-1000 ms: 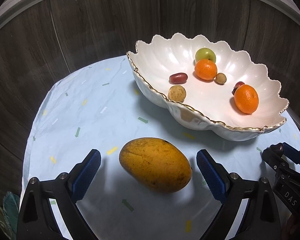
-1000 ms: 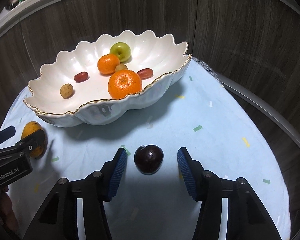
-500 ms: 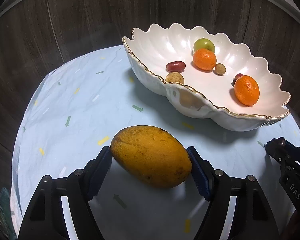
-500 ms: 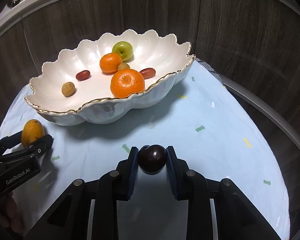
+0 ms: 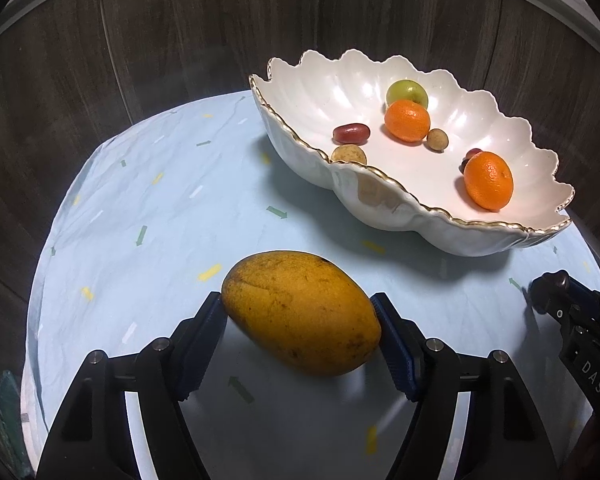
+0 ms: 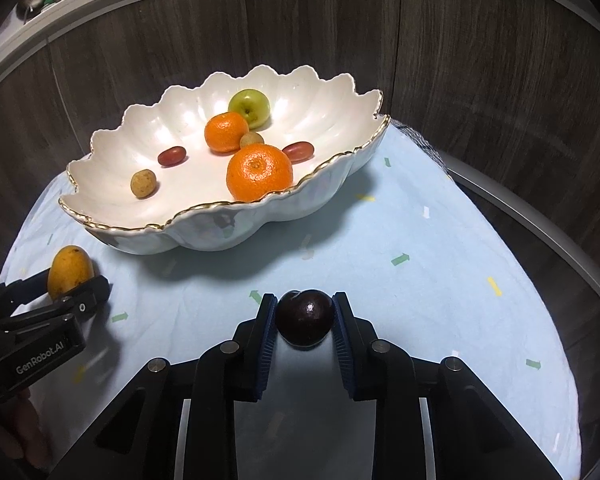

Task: Organize fruits
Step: 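Close the left gripper on the mango while the right gripper closes on the plum, then carry the mango with the left gripper over the bowl while the right gripper carries the plum there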

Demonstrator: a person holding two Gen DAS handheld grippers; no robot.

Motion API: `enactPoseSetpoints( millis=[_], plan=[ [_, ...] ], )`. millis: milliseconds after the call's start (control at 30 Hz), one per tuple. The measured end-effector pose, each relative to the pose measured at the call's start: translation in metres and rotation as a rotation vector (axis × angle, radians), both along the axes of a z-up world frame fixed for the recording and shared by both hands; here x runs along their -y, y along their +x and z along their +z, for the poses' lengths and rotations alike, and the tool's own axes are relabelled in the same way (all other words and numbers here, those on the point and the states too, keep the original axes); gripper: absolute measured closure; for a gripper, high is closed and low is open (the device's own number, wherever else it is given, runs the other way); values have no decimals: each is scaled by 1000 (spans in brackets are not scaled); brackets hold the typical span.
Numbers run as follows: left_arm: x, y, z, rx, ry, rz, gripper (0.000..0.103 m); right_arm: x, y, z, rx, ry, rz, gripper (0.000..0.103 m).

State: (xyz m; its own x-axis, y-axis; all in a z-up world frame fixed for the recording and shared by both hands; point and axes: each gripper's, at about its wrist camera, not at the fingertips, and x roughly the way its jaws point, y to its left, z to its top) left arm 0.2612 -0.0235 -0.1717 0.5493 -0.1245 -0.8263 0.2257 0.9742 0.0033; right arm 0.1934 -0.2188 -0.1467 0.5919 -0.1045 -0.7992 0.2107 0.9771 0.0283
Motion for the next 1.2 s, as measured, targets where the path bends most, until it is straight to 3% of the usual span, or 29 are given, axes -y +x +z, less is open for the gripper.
enactPoseSetpoints(
  millis=[1200],
  plan=[
    [-7, -28, 77, 136, -20, 5, 36, -5, -17, 61, 148, 14, 21, 74]
  ],
)
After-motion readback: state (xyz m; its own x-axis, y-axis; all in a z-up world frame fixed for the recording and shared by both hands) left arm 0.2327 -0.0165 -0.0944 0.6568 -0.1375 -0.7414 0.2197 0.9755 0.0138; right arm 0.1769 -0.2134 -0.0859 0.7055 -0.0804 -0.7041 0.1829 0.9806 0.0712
